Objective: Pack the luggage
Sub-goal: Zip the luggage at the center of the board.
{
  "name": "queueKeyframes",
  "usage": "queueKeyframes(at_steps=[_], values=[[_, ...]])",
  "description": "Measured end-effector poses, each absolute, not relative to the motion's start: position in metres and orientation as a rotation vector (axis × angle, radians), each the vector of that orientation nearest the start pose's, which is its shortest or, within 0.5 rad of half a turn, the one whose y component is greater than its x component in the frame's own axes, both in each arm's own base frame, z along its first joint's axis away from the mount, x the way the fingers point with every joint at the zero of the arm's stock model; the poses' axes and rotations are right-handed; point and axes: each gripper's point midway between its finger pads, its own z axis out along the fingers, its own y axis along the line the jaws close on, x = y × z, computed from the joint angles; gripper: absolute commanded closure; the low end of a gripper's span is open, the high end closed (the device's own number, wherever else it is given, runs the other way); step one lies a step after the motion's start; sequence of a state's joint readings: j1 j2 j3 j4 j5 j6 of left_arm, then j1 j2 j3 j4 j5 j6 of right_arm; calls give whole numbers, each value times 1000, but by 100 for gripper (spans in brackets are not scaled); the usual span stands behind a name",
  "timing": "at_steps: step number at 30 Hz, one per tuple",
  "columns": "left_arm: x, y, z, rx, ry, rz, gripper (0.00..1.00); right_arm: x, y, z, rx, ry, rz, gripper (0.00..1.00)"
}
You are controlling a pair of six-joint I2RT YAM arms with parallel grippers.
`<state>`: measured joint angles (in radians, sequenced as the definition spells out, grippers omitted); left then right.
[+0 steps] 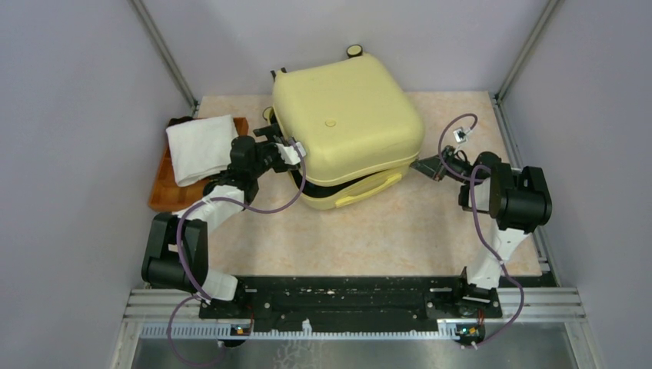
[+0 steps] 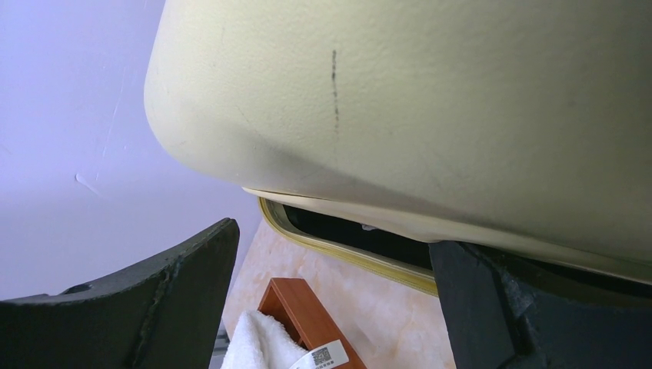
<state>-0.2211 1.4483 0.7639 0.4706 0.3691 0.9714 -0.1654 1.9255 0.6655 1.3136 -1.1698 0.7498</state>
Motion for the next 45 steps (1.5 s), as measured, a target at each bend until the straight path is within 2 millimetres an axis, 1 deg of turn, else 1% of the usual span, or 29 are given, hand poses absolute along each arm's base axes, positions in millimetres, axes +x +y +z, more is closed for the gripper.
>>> queueKeyframes(at_steps=[6,12,15,18,23,26,29,31,34,38,41,45], values=[[437,-130,191,1206,1303,213,3,385,110,118,-236,1695,1282,100],[437,-131,191,1207,1303,211,3,377,116,121,-172,1692,1199,100],[437,-130,191,1205,1306,212,3,376,120,123,-165,1726,1081,100],[437,-128,192,1194,1313,214,3,375,123,123,-195,1777,938,100],[436,-125,192,1158,1345,193,3,371,122,119,-235,1846,709,100],[435,-124,189,1130,1385,167,2,369,121,118,-268,1863,597,100],[436,-123,188,1091,1421,138,2,367,121,117,-287,1878,525,100],[437,-122,192,1056,1442,120,2,363,120,118,-291,1887,502,100],[444,-117,204,976,1468,117,2,354,120,115,-287,1893,496,100],[454,-107,225,874,1469,164,2,339,131,112,-305,1886,553,100],[457,-104,234,843,1450,182,2,332,139,112,-318,1883,609,100],[458,-104,240,856,1415,203,2,329,144,113,-311,1885,651,100]])
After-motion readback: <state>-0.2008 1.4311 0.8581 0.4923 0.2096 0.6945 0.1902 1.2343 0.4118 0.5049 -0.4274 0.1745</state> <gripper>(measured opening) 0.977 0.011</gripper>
